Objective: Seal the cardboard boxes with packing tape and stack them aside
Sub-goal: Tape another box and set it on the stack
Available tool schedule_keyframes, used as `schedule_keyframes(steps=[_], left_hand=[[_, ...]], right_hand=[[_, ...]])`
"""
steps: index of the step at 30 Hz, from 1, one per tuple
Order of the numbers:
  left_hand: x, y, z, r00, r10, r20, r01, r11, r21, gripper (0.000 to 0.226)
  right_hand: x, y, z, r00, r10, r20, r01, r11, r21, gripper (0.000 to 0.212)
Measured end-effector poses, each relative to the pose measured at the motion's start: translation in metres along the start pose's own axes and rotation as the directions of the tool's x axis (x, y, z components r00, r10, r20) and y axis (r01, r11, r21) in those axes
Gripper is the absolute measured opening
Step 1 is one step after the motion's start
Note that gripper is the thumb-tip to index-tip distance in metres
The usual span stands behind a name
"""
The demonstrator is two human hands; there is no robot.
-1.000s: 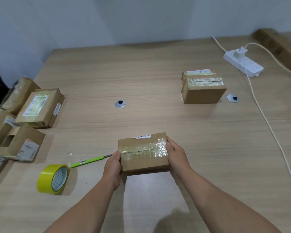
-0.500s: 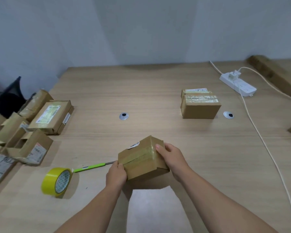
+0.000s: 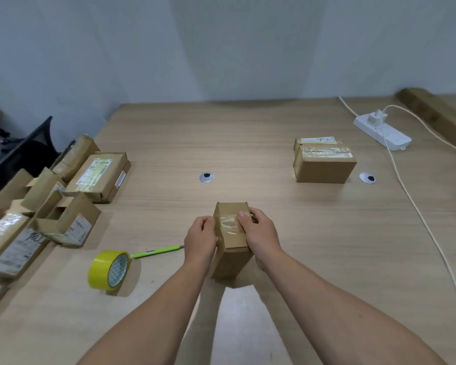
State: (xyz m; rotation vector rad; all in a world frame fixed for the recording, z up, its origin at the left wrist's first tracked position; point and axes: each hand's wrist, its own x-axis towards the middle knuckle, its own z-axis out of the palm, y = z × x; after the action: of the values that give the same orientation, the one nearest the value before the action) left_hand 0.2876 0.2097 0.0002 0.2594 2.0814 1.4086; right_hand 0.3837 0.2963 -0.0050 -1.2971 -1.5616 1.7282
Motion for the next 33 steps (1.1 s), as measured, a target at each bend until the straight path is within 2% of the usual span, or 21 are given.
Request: schedule_keyframes(steps=[2, 3, 8, 10, 13, 18, 23, 27, 33], left_hand=[[0.002, 0.005, -0.006, 0.999, -0.010, 0.031, 0.012, 0.999, -0.039, 0.044], [0.000, 0.009, -0.008, 0.998, 0.004, 0.058, -0.003, 1.000, -0.023, 0.047], [0.006, 0.017, -0.021, 0.993, 0.059, 0.104, -0.082, 0.968, 0.239, 0.033], [0.009, 0.016, -0.023, 0.991, 0.066, 0.120, -0.098, 0.953, 0.285, 0.034], [0.012, 0.018, -0.026, 0.984, 0.074, 0.159, -0.123, 0.938, 0.323, 0.035], [0.017, 0.021, -0.027, 0.977, 0.070, 0.202, -0.138, 0.927, 0.348, 0.033], [0.016, 0.025, -0.024, 0.975, 0.082, 0.207, -0.156, 0.914, 0.373, 0.034], [0.013, 0.021, -0.023, 0.971, 0.148, 0.188, -0.210, 0.903, 0.374, 0.034], [0.011, 0.020, -0.024, 0.968, 0.151, 0.199, -0.213, 0.915, 0.341, 0.035]], right_hand=[[-0.005, -0.003, 0.011, 1.000, 0.013, 0.007, -0.014, 0.999, 0.033, 0.016], [-0.006, -0.004, 0.015, 1.000, 0.015, 0.004, -0.015, 1.000, 0.026, 0.021], [-0.013, -0.008, 0.034, 0.997, 0.058, -0.045, -0.061, 0.997, -0.052, 0.026], [-0.014, -0.008, 0.038, 0.996, 0.076, -0.052, -0.080, 0.994, -0.080, 0.028], [-0.016, -0.009, 0.040, 0.995, 0.070, -0.071, -0.079, 0.989, -0.125, 0.046], [-0.016, -0.014, 0.038, 0.998, 0.036, -0.056, -0.047, 0.976, -0.214, 0.032], [-0.012, -0.016, 0.040, 0.996, 0.042, -0.077, -0.061, 0.962, -0.266, 0.032], [-0.011, -0.016, 0.042, 0.997, 0.007, -0.080, -0.033, 0.947, -0.319, 0.033], [-0.011, -0.017, 0.038, 0.999, -0.008, -0.052, -0.011, 0.933, -0.360, 0.034]])
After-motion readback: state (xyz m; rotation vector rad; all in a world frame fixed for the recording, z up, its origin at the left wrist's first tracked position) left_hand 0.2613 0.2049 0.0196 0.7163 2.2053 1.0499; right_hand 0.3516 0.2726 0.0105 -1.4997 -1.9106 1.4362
